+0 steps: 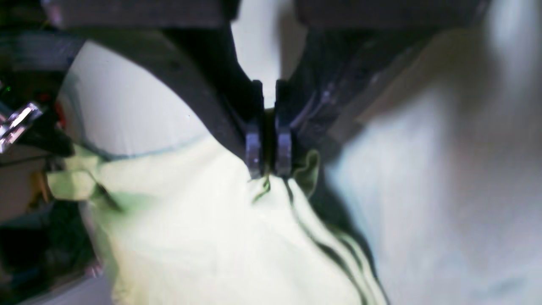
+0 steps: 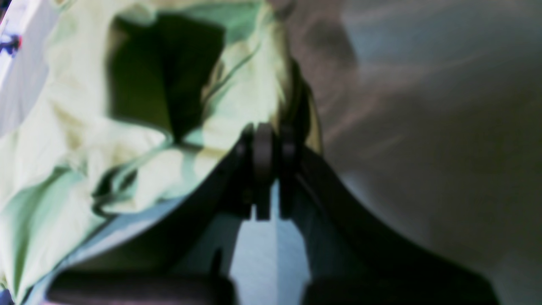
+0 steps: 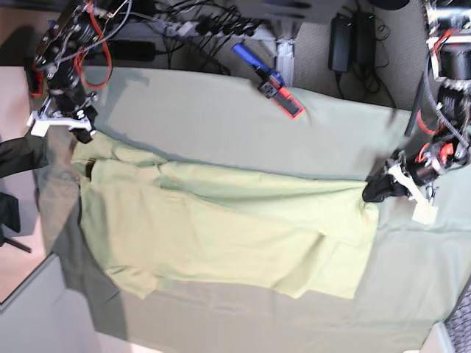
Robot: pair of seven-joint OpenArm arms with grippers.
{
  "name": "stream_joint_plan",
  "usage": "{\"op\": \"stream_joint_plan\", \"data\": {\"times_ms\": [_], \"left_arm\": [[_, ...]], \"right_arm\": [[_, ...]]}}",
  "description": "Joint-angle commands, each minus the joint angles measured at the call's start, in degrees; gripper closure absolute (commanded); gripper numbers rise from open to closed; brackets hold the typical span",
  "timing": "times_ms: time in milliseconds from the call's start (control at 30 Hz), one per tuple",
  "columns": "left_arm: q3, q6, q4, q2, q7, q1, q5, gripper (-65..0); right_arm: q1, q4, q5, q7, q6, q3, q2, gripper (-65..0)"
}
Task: Fold the T-shirt properly
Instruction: 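Regrasp the folded shirt edge with both grippers, then drag the shirt with both grippers to straighten it, then release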
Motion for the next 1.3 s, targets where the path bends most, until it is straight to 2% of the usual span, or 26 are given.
{"op": "stream_joint_plan", "data": {"times_ms": [0, 333, 533, 667, 800, 1033, 1067, 1100, 1167, 1200, 1233, 1267], "left_arm": [[-0.2, -0.78, 2.93, -1.25, -0.94, -0.02, -1.33, 0.0], [-5.44, -0.78, 12.35, -5.33, 0.59, 8.46, -4.35, 0.0], [-5.99, -0.78, 15.87, -5.53, 0.52, 14.36, -4.55, 0.0], [-8.76, -0.78, 17.49, -5.53, 0.33, 16.9, -4.55, 0.0], [-11.34, -0.78, 17.64, -5.53, -0.31, 18.29, -4.55, 0.0], [-11.37, -0.78, 17.64, -5.53, -0.33, 18.38, -4.52, 0.0], [-11.37, -0.78, 17.64, -5.55, -0.52, 18.4, -4.5, -8.5], [-11.37, -0.78, 17.64, -5.53, -0.52, 18.47, -4.5, -18.5], [-11.37, -0.78, 17.64, -5.55, -0.46, 19.28, -4.52, -36.3], [-11.37, -0.78, 17.64, -5.55, 0.04, 19.87, -4.57, -39.9], [-11.39, -0.78, 17.66, -5.55, 0.85, 20.39, -5.14, -40.2], [-11.63, -0.78, 17.7, -5.66, 1.64, 21.09, -5.99, -40.2]], "right_arm": [[-0.81, 2.1, 0.72, 0.9, 3.1, 0.28, 1.75, 0.0], [-9.7, 6.27, 1.11, 0.74, 3.1, 0.31, 6.32, 0.0], [-12.68, 6.27, 1.97, 0.55, 3.52, 0.35, 6.6, 0.0], [-14.29, 6.27, 1.92, 0.55, 3.56, 0.35, 6.6, 0.0], [-15.13, 6.27, 1.73, 0.55, 3.65, 0.76, 6.62, 0.0], [-15.21, 6.27, 0.74, 0.55, 3.67, 0.98, 6.6, 0.0], [-15.19, 6.27, 0.39, 0.55, 3.67, 0.98, 6.6, 0.0], [-15.21, 6.27, 0.33, 0.52, 3.67, 0.98, 6.6, -6.9], [-15.32, 6.27, -0.24, 0.28, 3.67, 0.98, 6.6, -26.1], [-15.54, 6.27, -0.9, 0.31, 3.67, 0.98, 6.6, -34.3], [-15.93, 6.27, -1.31, 0.31, 3.65, 0.98, 6.62, -39.3], [-16.22, 6.27, -1.4, -0.02, 3.65, 1.01, 6.78, -40.9]]}}
